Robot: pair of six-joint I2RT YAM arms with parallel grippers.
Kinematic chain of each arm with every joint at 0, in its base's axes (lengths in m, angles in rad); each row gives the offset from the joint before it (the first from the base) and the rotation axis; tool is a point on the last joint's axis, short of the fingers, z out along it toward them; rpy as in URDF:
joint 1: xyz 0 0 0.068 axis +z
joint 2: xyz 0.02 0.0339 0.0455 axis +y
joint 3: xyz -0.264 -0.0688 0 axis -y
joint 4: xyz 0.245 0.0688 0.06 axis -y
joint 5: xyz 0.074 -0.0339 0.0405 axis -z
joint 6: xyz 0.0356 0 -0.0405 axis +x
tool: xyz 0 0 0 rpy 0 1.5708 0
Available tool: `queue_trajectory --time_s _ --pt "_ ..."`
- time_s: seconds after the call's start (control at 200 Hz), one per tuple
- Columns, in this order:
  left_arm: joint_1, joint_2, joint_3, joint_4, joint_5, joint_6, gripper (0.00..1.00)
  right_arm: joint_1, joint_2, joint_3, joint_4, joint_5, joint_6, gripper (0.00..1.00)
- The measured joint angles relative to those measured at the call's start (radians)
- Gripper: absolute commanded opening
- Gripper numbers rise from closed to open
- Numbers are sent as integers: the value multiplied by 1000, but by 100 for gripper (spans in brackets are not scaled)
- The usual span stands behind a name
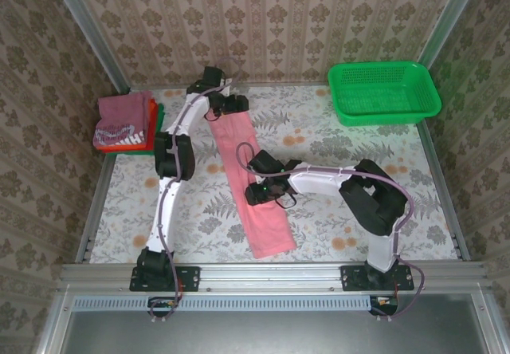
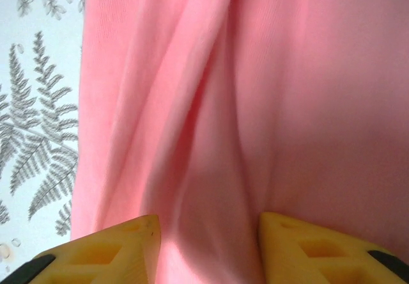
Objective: Fold and stack the t-shirts
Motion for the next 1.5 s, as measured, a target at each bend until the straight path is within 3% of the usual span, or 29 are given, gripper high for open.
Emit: queue_trajectory --time_s 0.125,0.225,0.425,0.675,0.845,1.04,1.215,1.5 --pt "1 -13 -22 21 25 -10 94 -9 -22 -2 -22 -15 -13 57" --pt "1 -89 -140 58 29 -19 100 -45 -90 -20 -3 -27 -12 66" --pt "13 -383 -496 167 -29 -29 100 -215 -157 2 121 -32 16 66" --pt "37 -941 -1088 479 -152 -69 100 -342 122 341 121 -50 52 49" --pt "-29 -1174 -1447 589 -245 -89 100 -349 367 623 93 -110 77 45" --pt "-129 -1319 -1723 612 -317 -123 100 -321 599 924 0 -172 91 45" --pt "-147 -1365 -1803 636 -331 -142 100 -305 809 1259 -181 -181 95 41" --pt "-160 -1268 -1783 731 -253 -168 100 -378 846 1344 -315 -206 152 36"
